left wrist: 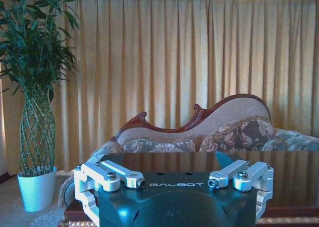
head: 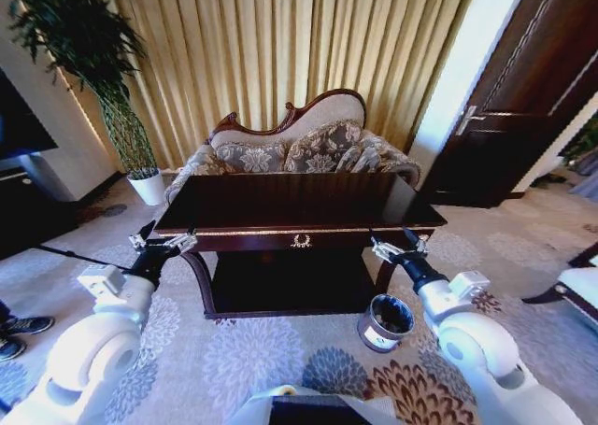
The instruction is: Move to the front of the table and place the trash on the table into the trash bin.
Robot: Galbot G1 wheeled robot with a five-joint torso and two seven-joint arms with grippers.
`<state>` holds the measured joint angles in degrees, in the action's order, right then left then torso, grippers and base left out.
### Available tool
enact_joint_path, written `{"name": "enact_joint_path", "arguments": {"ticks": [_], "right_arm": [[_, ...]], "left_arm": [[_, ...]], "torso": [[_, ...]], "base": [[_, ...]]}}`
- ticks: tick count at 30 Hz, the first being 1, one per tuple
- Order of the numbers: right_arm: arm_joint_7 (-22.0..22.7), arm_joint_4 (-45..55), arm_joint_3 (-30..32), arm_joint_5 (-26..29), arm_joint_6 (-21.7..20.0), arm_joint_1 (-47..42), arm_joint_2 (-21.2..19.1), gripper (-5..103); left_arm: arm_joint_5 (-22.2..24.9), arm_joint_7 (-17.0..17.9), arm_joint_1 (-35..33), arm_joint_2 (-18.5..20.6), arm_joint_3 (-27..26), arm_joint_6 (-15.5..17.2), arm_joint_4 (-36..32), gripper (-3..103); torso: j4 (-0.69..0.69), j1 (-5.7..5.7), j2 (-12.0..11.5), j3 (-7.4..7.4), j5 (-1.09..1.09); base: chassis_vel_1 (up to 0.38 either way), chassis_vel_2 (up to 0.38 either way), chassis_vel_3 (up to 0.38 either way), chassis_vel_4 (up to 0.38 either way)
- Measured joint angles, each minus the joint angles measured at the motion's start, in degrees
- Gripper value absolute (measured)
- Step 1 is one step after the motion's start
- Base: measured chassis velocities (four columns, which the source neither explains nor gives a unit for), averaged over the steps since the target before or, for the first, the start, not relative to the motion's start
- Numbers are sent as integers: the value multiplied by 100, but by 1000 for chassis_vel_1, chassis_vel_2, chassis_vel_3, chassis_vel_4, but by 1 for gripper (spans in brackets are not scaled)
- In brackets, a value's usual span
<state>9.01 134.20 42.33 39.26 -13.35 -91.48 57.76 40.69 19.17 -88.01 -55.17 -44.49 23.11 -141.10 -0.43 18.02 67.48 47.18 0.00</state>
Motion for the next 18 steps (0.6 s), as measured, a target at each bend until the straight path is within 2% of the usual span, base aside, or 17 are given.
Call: {"name": "enact_joint_path", "arguments": {"ticks": [8,14,18], "right_arm": [[-1,-26,30,-63,29,-90,63,100],[-1,-20,87,-80,36,-158,98,100],[-1,15,131,-77,40,-165,93,100]], "left_arm": [[-32,13,-15,-12,41,5,0,100],[-47,16,-24,-5,39,5,17,100],[-47,16,-8,4,37,3,18,100]], "torso": [[2,-3,1,-1,-1],[-2,-2,1,0,0],[3,-2,1,0,-1]], "base": [[218,-208,-189,206],[196,-206,-216,189],[205,-205,-194,237]]}}
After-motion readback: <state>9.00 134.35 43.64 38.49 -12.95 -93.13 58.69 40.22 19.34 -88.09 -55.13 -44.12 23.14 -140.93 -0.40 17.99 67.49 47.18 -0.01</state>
